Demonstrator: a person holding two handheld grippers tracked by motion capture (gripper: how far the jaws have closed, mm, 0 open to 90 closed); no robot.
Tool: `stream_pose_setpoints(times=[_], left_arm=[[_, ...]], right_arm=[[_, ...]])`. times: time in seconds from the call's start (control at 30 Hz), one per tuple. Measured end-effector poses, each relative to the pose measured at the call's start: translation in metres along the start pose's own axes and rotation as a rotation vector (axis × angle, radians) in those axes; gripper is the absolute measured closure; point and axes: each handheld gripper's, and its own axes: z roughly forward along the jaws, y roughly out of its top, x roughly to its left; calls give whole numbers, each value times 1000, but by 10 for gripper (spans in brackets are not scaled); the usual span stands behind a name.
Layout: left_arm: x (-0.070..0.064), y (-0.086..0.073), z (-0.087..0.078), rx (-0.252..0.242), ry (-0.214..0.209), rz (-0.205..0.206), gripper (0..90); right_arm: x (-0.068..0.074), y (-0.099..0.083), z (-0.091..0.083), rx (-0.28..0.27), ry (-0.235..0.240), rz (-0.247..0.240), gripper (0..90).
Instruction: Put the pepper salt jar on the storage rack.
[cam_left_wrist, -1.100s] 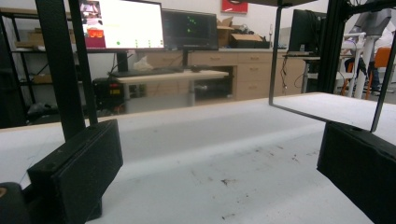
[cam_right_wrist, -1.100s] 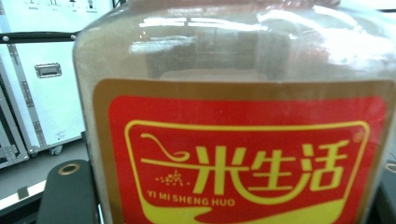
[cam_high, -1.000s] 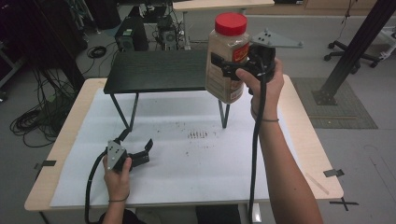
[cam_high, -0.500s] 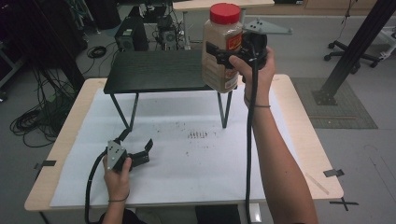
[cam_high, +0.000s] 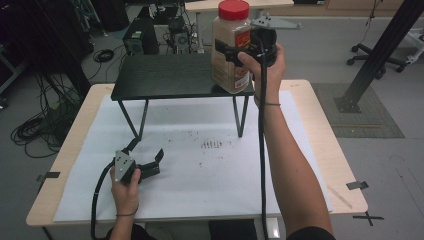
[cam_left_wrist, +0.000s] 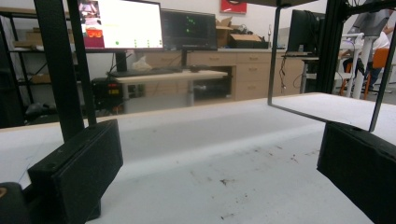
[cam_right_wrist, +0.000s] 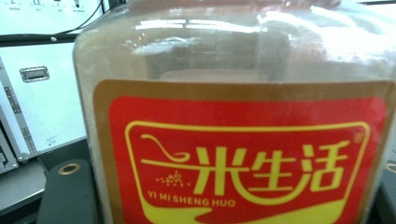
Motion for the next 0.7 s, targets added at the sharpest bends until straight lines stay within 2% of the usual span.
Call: stream_pose_setpoints(times=[0.2,0.43,0.7], left_arm=[[0,0,0,1,0,2,4],[0,0,0,-2,0,-9,4],[0,0,0,5,0,-2,4]], right_arm=[[-6,-3,8,3,6,17,245],[-9,-6,18,19,4,7,245],[-11,-8,25,24,4,-1,245]])
